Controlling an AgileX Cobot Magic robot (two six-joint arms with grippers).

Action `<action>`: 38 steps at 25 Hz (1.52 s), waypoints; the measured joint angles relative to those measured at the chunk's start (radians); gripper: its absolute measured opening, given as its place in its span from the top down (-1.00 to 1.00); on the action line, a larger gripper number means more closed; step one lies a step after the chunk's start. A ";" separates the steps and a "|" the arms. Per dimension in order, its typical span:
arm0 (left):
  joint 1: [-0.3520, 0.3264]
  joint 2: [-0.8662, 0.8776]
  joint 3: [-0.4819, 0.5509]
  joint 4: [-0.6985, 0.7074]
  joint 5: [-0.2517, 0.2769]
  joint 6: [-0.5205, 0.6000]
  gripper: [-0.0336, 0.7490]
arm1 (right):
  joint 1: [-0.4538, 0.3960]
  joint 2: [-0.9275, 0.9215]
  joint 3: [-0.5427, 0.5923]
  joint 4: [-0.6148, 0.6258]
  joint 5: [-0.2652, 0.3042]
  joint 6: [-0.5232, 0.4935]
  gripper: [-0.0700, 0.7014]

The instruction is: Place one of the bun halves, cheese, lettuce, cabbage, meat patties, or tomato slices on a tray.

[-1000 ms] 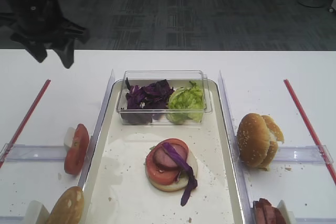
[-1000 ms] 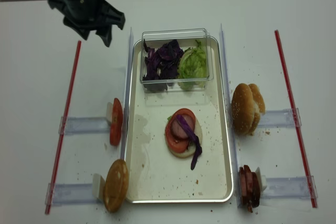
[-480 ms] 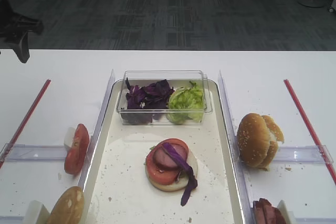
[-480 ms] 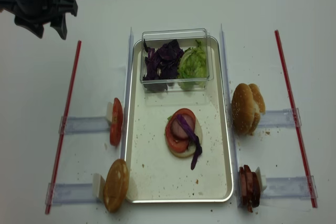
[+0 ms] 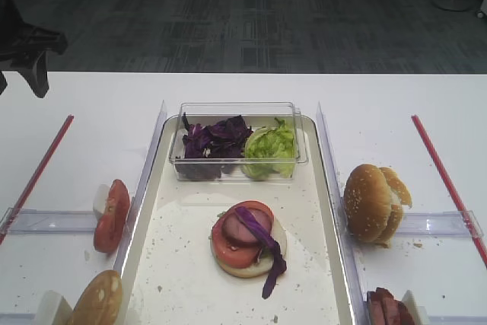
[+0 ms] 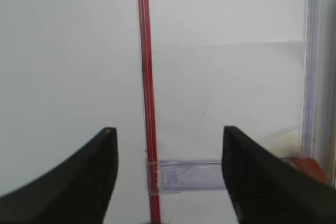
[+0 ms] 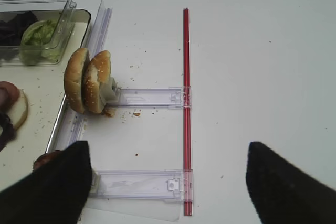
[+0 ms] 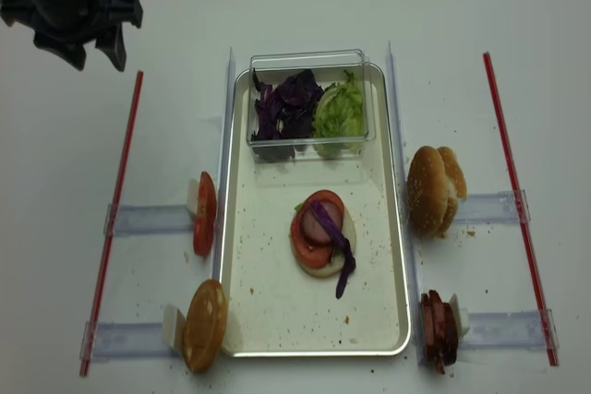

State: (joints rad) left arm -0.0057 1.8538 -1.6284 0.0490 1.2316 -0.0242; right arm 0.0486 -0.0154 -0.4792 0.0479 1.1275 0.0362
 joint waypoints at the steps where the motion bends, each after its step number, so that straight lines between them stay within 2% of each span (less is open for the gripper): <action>1: 0.000 -0.009 0.023 0.000 -0.002 0.000 -0.11 | 0.000 0.000 0.000 0.000 0.000 0.000 -0.78; 14: 0.000 -0.272 0.435 0.044 -0.006 -0.031 -0.11 | 0.000 0.000 0.000 0.000 0.000 0.000 -0.78; 25: 0.000 -0.630 0.808 0.018 -0.037 -0.053 -0.11 | 0.000 0.000 0.000 0.000 0.000 0.000 -0.78; 33: 0.000 -0.874 0.991 -0.010 -0.058 -0.053 -0.11 | 0.000 0.000 0.000 0.000 0.000 0.000 -0.78; 38: 0.000 -1.043 1.084 -0.015 -0.102 -0.053 -0.11 | 0.000 0.000 0.000 0.000 0.000 0.000 -0.78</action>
State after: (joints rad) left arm -0.0057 0.8105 -0.5443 0.0341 1.1293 -0.0769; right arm 0.0486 -0.0154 -0.4792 0.0479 1.1275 0.0362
